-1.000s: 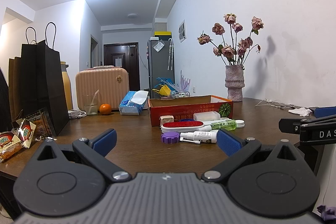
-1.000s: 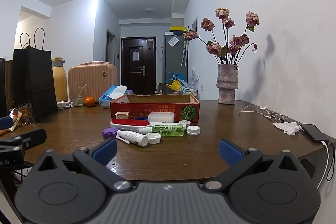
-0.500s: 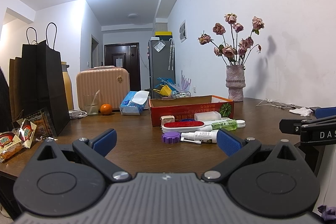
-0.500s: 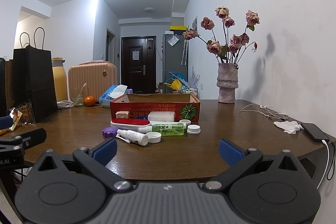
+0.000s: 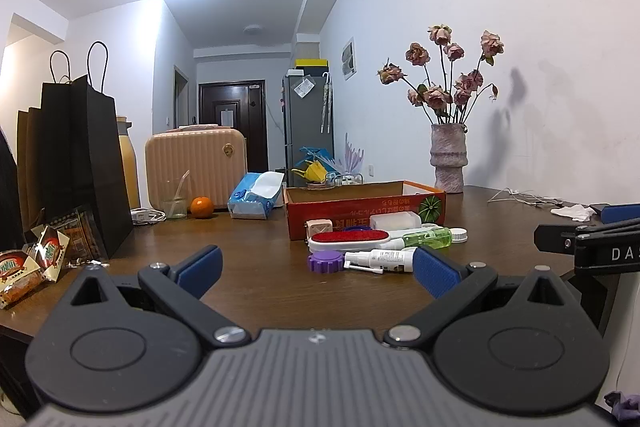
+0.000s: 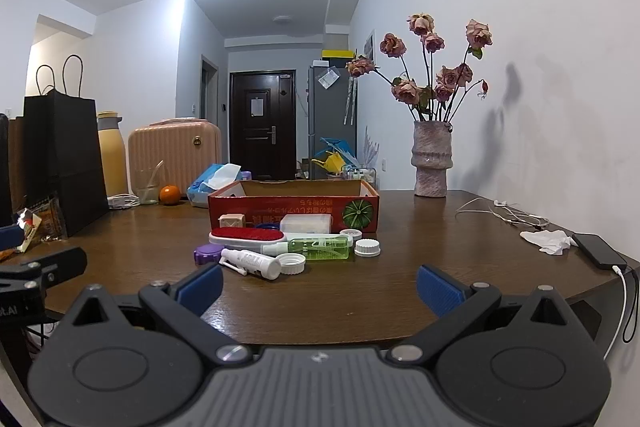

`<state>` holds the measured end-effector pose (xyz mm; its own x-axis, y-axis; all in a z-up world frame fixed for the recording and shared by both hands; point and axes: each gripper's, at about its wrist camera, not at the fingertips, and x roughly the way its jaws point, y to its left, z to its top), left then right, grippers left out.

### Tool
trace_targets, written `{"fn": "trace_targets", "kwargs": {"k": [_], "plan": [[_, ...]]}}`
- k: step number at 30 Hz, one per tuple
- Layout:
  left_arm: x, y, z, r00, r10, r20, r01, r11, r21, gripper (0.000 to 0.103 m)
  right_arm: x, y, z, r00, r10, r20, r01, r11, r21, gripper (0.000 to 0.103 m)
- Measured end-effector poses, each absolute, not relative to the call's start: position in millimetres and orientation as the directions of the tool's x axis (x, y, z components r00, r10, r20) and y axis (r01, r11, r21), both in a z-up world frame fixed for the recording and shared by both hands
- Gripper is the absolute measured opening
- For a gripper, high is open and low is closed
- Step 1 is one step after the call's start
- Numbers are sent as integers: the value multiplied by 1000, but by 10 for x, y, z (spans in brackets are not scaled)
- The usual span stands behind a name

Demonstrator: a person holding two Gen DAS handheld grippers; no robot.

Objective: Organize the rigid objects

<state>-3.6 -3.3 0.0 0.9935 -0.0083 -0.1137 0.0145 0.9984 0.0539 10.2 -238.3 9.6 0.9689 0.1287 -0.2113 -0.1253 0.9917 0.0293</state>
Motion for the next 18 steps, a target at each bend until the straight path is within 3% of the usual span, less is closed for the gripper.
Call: {"fn": "trace_targets", "kwargs": {"k": [18], "plan": [[48, 3, -38, 986, -37, -164, 43, 999, 30, 103, 147, -2339, 87, 965, 133, -227, -127, 991, 39, 103]]}}
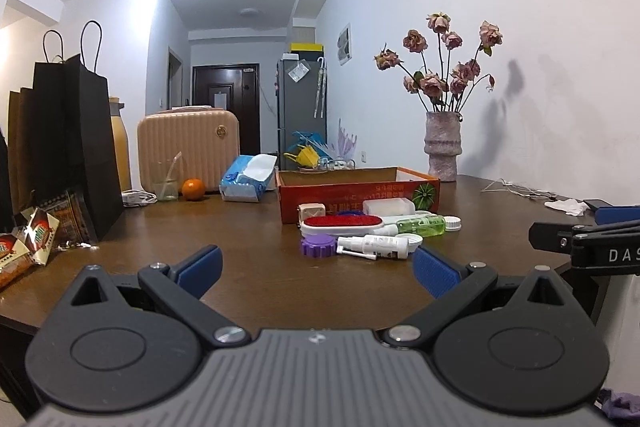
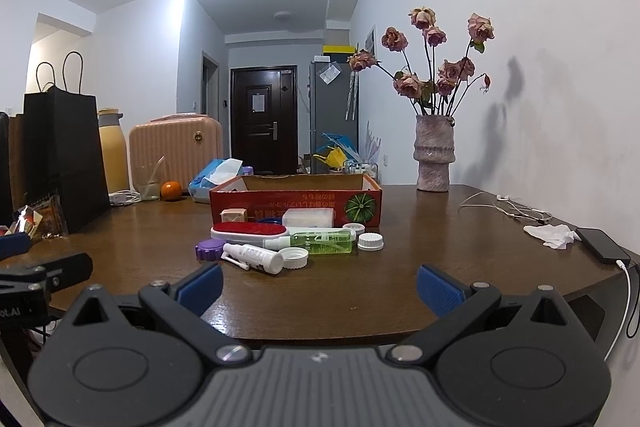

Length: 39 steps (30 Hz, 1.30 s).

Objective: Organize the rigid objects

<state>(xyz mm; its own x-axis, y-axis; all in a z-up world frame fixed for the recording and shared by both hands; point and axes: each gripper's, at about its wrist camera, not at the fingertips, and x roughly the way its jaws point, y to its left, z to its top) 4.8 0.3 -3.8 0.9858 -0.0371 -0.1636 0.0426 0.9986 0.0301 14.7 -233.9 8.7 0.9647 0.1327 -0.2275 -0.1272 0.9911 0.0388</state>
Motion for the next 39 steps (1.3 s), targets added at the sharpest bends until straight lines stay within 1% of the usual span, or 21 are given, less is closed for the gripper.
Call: {"fn": "trace_targets", "kwargs": {"k": [5, 11, 15, 22, 33, 39], "plan": [[75, -1, -43, 983, -47, -175, 53, 998, 25, 103, 180, -2349, 80, 964, 125, -233, -118, 992, 43, 103], [261, 12, -48, 984, -21, -176, 24, 1000, 13, 103, 317, -2361, 42, 964, 107, -244, -103, 994, 28, 103], [488, 24, -65, 979, -2, -204, 2, 1000, -2, 103, 484, -2334, -7, 962, 97, -256, -98, 995, 8, 103], [788, 62, -70, 966, 7, -260, -17, 999, -36, 103, 827, -2300, -107, 952, 104, -288, -102, 995, 20, 103], [1223, 23, -112, 948, 27, -318, -37, 999, -28, 103, 1306, -2268, -231, 936, 133, -326, -130, 991, 29, 103], [1521, 30, -119, 932, 21, -361, -37, 999, -35, 103, 1612, -2365, -252, 912, 186, -366, -158, 982, 105, 103]]}}
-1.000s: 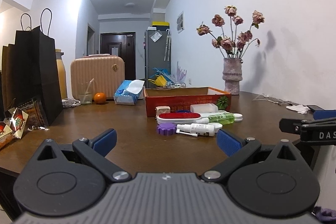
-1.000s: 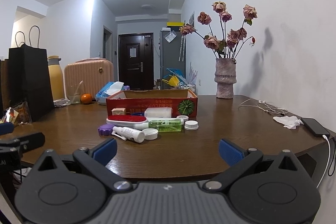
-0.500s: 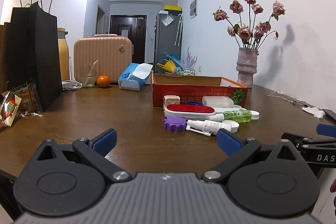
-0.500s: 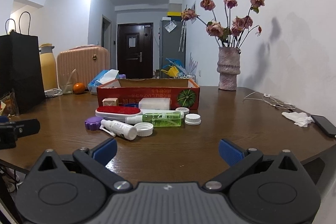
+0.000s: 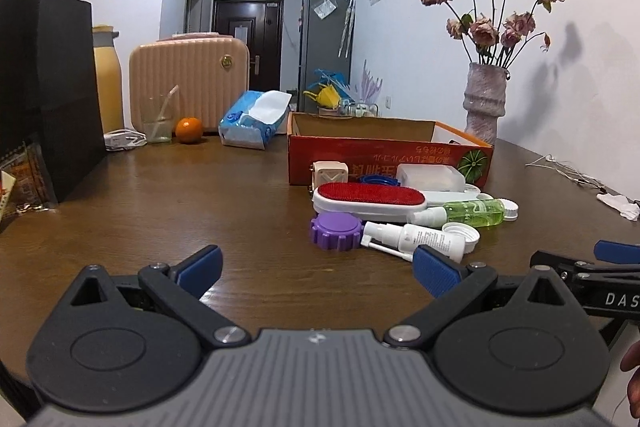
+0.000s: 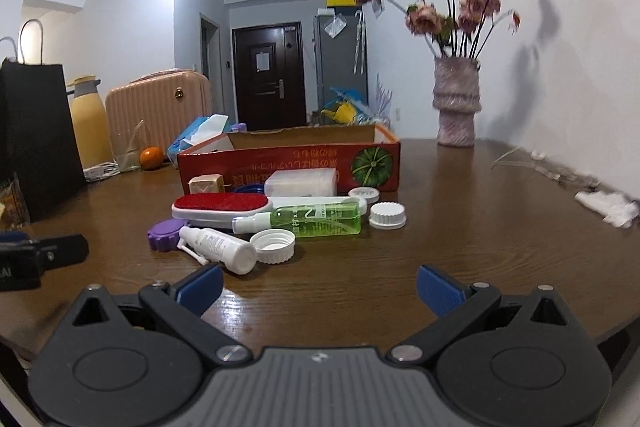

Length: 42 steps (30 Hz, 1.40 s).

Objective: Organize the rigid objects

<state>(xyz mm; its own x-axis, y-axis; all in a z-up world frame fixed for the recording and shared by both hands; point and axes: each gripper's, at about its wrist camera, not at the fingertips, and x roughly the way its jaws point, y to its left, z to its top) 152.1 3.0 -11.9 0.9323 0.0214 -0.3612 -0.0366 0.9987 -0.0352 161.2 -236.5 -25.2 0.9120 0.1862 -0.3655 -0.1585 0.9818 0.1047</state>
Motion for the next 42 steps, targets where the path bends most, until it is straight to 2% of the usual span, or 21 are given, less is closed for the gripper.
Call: {"fn": "trace_targets", "kwargs": {"k": [5, 8, 17, 21, 25, 28, 30, 33, 40, 42], "plan": [[1744, 33, -132, 919, 21, -395, -38, 999, -34, 103, 1859, -2388, -240, 878, 246, -410, -200, 968, 151, 103], [1875, -2, -160, 909, 25, -416, -32, 999, -11, 103, 1957, -2355, -231, 865, 282, -416, -242, 959, 148, 93], [2321, 32, -239, 867, 0, -499, 0, 1000, 0, 91, 2200, -2216, -157, 821, 377, -430, -356, 925, 131, 87], [2417, 15, -272, 855, 1, -519, 10, 1000, 19, 88, 2298, -2181, -173, 822, 369, -434, -359, 927, 110, 87], [2505, 0, -266, 858, -1, -513, 29, 999, 46, 84, 2442, -2165, -225, 806, 371, -461, -355, 927, 124, 77], [2588, -6, -248, 857, 2, -515, 31, 998, 55, 78, 2524, -2166, -245, 801, 365, -474, -346, 929, 131, 69], [2647, 8, -252, 851, 7, -525, 23, 998, 51, 68, 2561, -2187, -243, 802, 367, -471, -342, 929, 142, 69], [2713, 27, -270, 844, 10, -537, 16, 999, 44, 63, 2601, -2213, -245, 806, 361, -469, -331, 932, 149, 65], [2790, 35, -300, 840, -14, -543, 31, 999, 23, 61, 2717, -2272, -295, 791, 351, -501, -308, 936, 170, 57], [2798, 36, -309, 838, -31, -545, 41, 999, 6, 66, 2718, -2281, -298, 794, 355, -493, -310, 935, 173, 57]]}}
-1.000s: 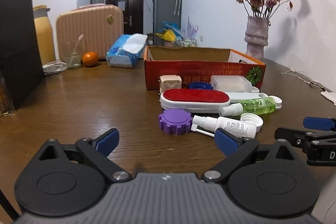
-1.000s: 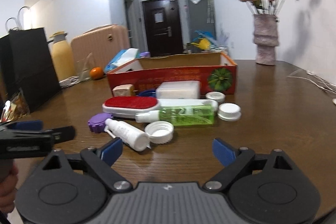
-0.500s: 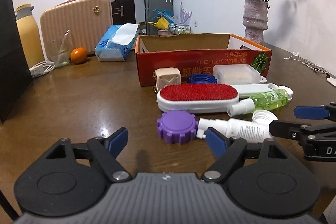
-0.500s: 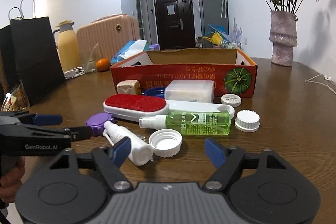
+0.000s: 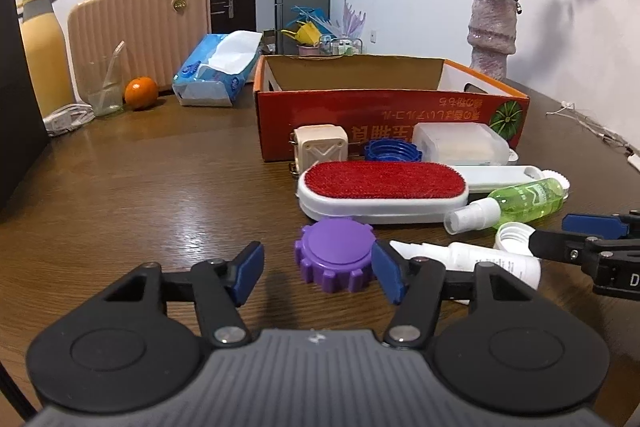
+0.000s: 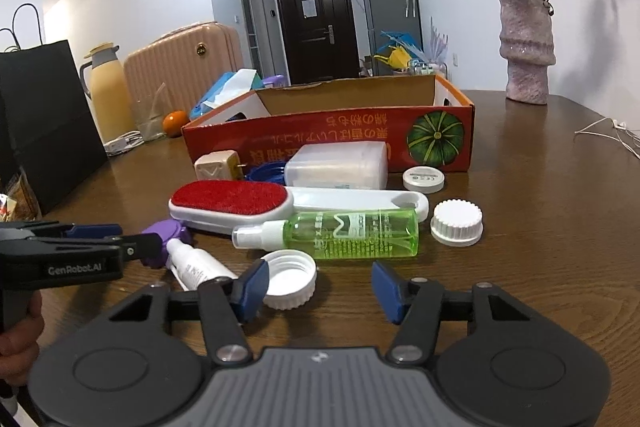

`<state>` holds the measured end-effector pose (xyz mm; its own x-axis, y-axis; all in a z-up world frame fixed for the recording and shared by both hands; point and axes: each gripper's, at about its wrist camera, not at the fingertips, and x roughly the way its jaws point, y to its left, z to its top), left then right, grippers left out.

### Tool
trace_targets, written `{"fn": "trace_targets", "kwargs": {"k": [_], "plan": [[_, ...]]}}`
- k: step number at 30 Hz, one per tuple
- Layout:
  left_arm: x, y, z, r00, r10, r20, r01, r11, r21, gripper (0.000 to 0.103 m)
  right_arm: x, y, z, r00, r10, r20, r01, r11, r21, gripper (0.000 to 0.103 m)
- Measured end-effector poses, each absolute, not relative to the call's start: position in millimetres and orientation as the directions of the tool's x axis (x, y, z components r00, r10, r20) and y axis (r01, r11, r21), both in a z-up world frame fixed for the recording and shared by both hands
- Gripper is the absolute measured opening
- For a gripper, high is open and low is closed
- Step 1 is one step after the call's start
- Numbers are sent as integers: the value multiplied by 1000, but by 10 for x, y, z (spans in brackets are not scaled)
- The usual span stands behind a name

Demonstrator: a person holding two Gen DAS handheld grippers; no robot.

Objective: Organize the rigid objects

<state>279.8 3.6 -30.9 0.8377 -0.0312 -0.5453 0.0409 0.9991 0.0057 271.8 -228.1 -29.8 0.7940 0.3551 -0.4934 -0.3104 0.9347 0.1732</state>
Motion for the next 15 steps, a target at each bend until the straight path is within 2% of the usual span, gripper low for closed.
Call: {"fn": "trace_targets", "kwargs": {"k": [4, 5, 7, 9, 15], "plan": [[2784, 37, -329, 835, -28, -549, 35, 999, 3, 74, 2738, -2299, -334, 795, 348, -497, -290, 937, 193, 57], [2758, 25, -322, 843, -28, -537, 38, 999, 8, 82, 2741, -2299, -346, 793, 346, -501, -283, 938, 199, 57], [2666, -16, -300, 872, -24, -490, 45, 998, 31, 89, 2747, -2288, -357, 792, 345, -504, -279, 938, 204, 57], [2578, -52, -275, 898, -20, -440, 48, 998, 52, 103, 2731, -2270, -353, 798, 339, -498, -281, 941, 190, 57], [2471, -35, -231, 928, -16, -372, 34, 999, 40, 103, 2660, -2254, -370, 816, 306, -490, -253, 952, 171, 61]]}}
